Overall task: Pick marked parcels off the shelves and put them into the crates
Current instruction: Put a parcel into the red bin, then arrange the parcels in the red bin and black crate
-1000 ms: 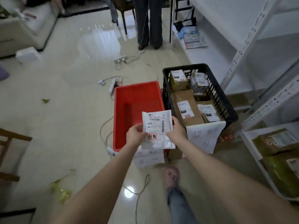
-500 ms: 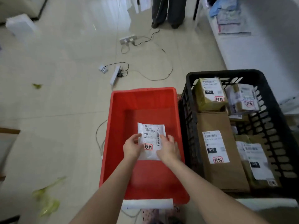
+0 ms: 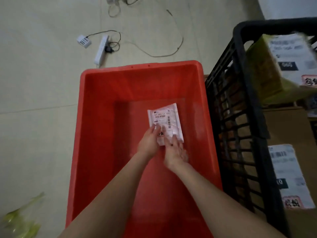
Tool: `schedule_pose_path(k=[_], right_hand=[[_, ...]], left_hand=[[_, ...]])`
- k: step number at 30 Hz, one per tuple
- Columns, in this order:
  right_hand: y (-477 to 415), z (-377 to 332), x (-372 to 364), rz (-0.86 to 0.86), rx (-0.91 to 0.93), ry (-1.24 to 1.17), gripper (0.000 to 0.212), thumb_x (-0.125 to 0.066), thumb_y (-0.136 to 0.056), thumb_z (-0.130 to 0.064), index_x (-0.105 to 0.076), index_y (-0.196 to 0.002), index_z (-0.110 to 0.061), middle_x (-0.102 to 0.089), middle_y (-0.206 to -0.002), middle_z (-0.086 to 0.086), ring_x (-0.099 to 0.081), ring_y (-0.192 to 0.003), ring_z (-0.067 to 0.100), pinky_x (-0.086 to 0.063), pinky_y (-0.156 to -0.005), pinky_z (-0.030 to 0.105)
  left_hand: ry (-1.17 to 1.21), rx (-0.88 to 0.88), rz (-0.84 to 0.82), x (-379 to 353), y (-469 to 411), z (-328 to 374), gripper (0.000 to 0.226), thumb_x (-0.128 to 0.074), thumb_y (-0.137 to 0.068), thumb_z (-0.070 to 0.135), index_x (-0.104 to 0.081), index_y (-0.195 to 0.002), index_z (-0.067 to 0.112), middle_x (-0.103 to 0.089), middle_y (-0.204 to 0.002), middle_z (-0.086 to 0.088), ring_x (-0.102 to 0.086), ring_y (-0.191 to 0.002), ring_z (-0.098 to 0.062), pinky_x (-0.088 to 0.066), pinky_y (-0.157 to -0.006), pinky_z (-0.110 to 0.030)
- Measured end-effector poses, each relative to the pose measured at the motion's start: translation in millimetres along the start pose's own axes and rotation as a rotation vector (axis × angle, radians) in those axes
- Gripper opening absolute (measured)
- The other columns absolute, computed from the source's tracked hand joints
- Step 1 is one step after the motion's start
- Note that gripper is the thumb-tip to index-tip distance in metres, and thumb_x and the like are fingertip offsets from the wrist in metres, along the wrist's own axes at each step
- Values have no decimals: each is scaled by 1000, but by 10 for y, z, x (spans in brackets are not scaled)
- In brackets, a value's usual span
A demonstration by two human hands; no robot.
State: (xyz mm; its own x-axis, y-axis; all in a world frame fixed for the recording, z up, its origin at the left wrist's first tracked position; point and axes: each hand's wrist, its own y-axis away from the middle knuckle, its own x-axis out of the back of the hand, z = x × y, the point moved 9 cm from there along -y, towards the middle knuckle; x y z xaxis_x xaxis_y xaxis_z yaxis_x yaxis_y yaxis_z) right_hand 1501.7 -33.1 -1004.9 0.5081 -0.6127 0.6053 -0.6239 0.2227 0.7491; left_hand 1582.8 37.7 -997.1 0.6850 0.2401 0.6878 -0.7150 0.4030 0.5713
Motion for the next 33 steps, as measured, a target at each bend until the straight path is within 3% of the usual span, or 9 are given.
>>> schedule_pose_path(k=[7, 11, 18, 25, 33], right_hand=[[-280, 14, -75, -45, -30, -32, 78, -49, -90, -10, -8, -153, -33, 8, -161, -3, 0, -149, 24, -24, -115, 44], [-233, 17, 61, -6, -29, -13, 76, -49, -90, -10, -11, -152, -31, 4, -161, 0, 0, -148, 23, -25, -113, 43], [573, -8, 228, 50, -64, -1, 73, -57, -88, -13, -21, -149, -30, -9, -158, 3, -15, -145, 26, -29, -112, 42], [1665, 16, 743, 159, -106, -92, 72, -56, -88, -11, -21, -149, -28, -10, -158, 3, -19, -144, 25, -28, -112, 40], [2873, 355, 1337, 360, -98, -110, 67, -53, -90, -10, -25, -148, -27, -22, -151, -1, -34, -133, 23, -43, -99, 36]], left_hand=[[-1, -59, -134, -188, -210, -49, 69, -48, -88, 2, -25, -150, 21, -12, -161, -5, -26, -144, -23, -28, -113, -32], [-15, -37, -79, -47, -191, -16, 67, -47, -89, 4, -24, -151, 17, -17, -159, -7, -26, -143, -23, -27, -113, -32], [-348, 62, -182, 162, 661, -13, 84, -67, -83, 23, -18, -150, 18, -18, -155, -5, -32, -138, -27, -38, -105, -40], [-536, -82, -190, 599, 1484, 736, 81, -67, -84, 24, -19, -148, 17, -22, -151, -6, -36, -133, -26, -43, -98, -39], [-602, -294, -88, 960, 2278, 1800, 75, -63, -84, 19, -22, -148, 21, -24, -152, 0, -41, -130, -24, -49, -88, -37]])
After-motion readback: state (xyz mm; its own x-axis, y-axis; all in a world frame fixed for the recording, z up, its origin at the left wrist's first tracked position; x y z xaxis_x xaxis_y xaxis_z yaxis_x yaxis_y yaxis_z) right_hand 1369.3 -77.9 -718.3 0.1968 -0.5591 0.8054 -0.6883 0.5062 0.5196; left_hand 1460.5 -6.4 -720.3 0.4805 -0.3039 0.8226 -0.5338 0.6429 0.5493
